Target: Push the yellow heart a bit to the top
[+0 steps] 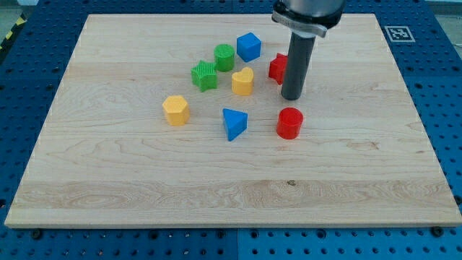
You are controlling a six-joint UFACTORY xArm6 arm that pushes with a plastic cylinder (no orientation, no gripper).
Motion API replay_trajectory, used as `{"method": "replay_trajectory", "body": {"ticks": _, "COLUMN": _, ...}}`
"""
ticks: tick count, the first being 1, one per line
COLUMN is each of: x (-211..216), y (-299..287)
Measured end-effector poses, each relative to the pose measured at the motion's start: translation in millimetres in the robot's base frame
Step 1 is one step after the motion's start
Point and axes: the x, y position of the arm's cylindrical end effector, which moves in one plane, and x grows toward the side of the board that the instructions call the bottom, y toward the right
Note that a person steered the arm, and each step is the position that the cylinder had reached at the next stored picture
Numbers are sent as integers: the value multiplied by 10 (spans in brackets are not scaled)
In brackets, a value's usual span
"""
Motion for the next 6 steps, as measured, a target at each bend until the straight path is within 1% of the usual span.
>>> {"method": "replay_trajectory", "body": {"ticks": 1, "x": 33, "y": -167}}
{"method": "replay_trajectory", "body": {"ticks": 2, "x": 33, "y": -518}}
{"method": "replay_trajectory", "body": {"ticks": 6, "x": -44, "y": -630}}
